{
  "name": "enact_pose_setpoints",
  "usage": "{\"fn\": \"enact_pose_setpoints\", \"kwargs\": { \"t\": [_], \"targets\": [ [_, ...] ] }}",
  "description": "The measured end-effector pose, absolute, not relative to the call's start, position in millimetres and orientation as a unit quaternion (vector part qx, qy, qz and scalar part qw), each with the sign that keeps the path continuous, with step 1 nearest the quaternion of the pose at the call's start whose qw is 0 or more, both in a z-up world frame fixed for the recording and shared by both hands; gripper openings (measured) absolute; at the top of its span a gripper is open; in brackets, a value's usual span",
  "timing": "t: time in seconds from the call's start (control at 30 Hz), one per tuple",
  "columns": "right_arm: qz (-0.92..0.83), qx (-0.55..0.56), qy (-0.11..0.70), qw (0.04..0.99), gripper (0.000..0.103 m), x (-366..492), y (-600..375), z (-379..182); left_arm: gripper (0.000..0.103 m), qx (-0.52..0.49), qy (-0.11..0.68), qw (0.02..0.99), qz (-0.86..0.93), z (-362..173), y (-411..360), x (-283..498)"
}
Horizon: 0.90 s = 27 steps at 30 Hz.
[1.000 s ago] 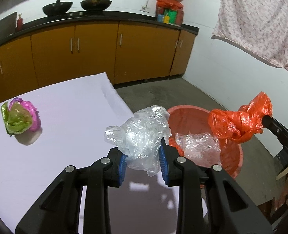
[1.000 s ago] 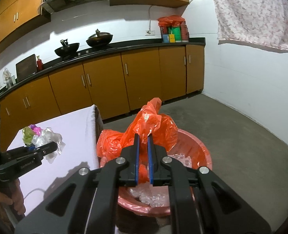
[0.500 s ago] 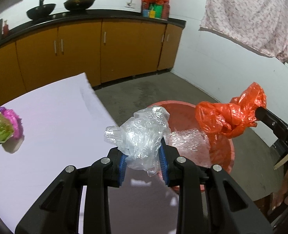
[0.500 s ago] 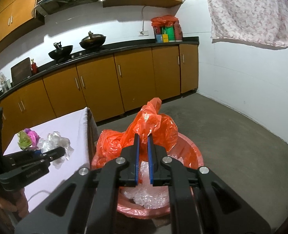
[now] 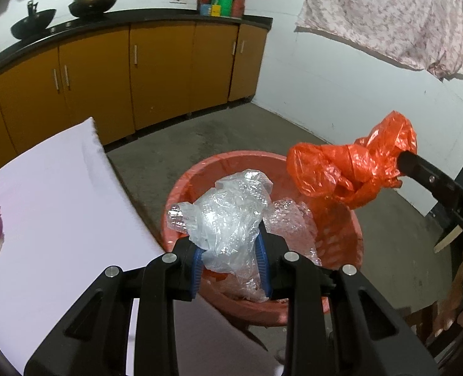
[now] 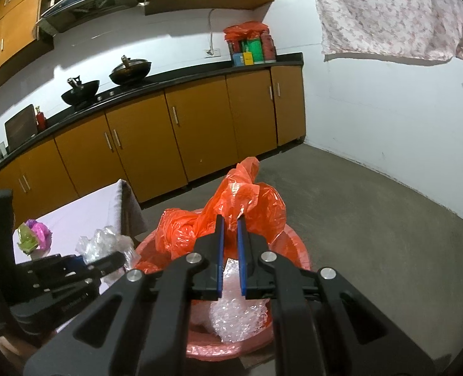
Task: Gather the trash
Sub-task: 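Carry both bags over the wastebasket and open both tools to drop them, then move the left tool to the green bag and close on it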
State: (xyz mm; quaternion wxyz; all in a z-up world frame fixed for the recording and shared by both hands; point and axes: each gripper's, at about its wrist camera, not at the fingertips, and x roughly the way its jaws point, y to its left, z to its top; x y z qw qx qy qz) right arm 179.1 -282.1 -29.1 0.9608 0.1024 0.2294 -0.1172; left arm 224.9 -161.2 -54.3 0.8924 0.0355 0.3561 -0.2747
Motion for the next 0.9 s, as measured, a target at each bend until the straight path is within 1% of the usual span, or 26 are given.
{"fn": "enact_pose_setpoints", "kwargs": {
  "t": [0.13, 0.17, 0.2, 0.23, 0.27, 0.3, 0.33, 0.37, 0.47, 0.6, 0.67, 0.77, 0.9],
  "targets": [
    [-0.124, 0.106, 0.226, 0.96, 0.009, 185, -287, -30, 0.031, 0.039, 0.36, 0.888, -0.282, -58, -171, 228],
    [-0.124, 0.107, 0.226, 0.96, 0.009, 186, -289, -30, 0.033, 0.04, 0.361, 0.888, -0.282, -59, -173, 229],
    [-0.125, 0.108, 0.224, 0.961, 0.009, 189, -290, -30, 0.04, 0.041, 0.362, 0.888, -0.281, -61, -175, 230],
    [-0.123, 0.109, 0.224, 0.961, 0.011, 190, -290, -30, 0.044, 0.041, 0.364, 0.887, -0.282, -62, -175, 230],
    [-0.118, 0.111, 0.228, 0.96, 0.015, 193, -292, -32, 0.052, 0.04, 0.365, 0.887, -0.282, -63, -175, 230],
    [-0.117, 0.114, 0.231, 0.959, 0.016, 194, -293, -33, 0.058, 0.037, 0.365, 0.887, -0.281, -64, -174, 230],
    [-0.114, 0.119, 0.234, 0.958, 0.019, 195, -294, -36, 0.059, 0.035, 0.365, 0.887, -0.281, -65, -172, 230],
    [-0.112, 0.122, 0.235, 0.958, 0.025, 195, -295, -37, 0.061, 0.033, 0.367, 0.886, -0.28, -67, -169, 231],
    [-0.112, 0.128, 0.239, 0.956, 0.037, 191, -297, -43, 0.061, 0.028, 0.374, 0.887, -0.27, -71, -161, 233],
    [-0.113, 0.121, 0.245, 0.955, 0.046, 187, -293, -48, 0.062, 0.019, 0.377, 0.891, -0.252, -73, -144, 234],
    [-0.112, 0.115, 0.244, 0.956, 0.055, 186, -289, -47, 0.063, 0.015, 0.375, 0.895, -0.241, -72, -134, 233],
    [-0.103, 0.102, 0.241, 0.96, 0.061, 186, -278, -44, 0.064, 0.011, 0.37, 0.901, -0.224, -69, -119, 231],
    [-0.086, 0.083, 0.24, 0.963, 0.062, 190, -259, -42, 0.065, 0.012, 0.356, 0.913, -0.199, -63, -94, 225]
  ]
}}
